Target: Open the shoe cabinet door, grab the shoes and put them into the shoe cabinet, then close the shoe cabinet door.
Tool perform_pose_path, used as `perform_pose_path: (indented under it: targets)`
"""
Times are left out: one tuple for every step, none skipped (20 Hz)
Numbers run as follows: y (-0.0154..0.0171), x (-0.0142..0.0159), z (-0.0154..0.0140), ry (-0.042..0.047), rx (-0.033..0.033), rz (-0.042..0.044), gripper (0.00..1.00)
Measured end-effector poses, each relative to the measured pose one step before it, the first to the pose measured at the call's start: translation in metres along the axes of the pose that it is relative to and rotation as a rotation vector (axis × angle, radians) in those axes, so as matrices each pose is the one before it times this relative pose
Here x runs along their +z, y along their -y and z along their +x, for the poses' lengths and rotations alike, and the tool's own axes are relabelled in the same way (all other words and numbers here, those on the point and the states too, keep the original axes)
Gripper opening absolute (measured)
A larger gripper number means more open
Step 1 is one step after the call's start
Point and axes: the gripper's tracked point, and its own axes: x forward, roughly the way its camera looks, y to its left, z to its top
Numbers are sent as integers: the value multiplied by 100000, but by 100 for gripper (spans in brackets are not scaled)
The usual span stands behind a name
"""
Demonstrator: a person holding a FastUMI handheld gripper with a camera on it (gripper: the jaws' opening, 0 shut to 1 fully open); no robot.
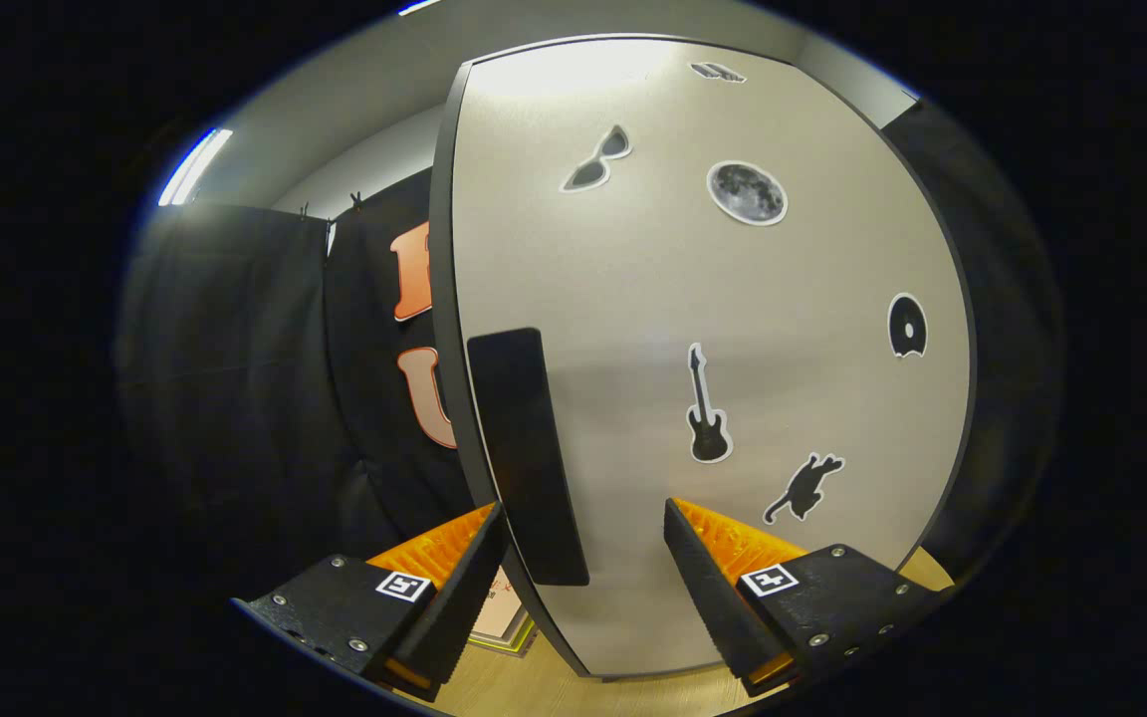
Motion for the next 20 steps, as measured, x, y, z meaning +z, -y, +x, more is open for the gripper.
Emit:
perform_pose_path:
  targets:
    - [237,152,-668,-44,-824,-234,97]
    - [259,177,-629,98,-1118,-253,97]
    - [211,179,-761,170,-718,-427,97]
    - [441,334,-800,1078,-1420,-777,97]
    - [400,242,-862,437,-1184,-771,97]
    - [306,90,-823,-439,-807,-723,97]
    - [410,257,-953,150,-1290,-869,97]
    - [428,380,-850,202,-1179,-1051,97]
    - [373,202,-1014,50,-1301,-1186,97]
    - [416,295,-963,504,-1421,-1261,97]
    - [424,413,-1083,715,-1368,-1457,97]
    - [381,268,-1066,307,-1136,-1624,97]
    - [293,99,-1022,-349,-854,-1377,97]
    - [318,36,-1089,-488,-911,-1036,97]
    - [325,-1,-1049,-365,-827,-796,97]
    - [347,64,-1173,103,-1147,-662,97]
    - [372,73,-1108,600,-1374,-862,97]
    - [443,42,-1205,691,-1453,-584,97]
    - [295,-69,-1132,465,-1034,-815,97]
    - [575,-187,-1075,-391,-1456,-638,97]
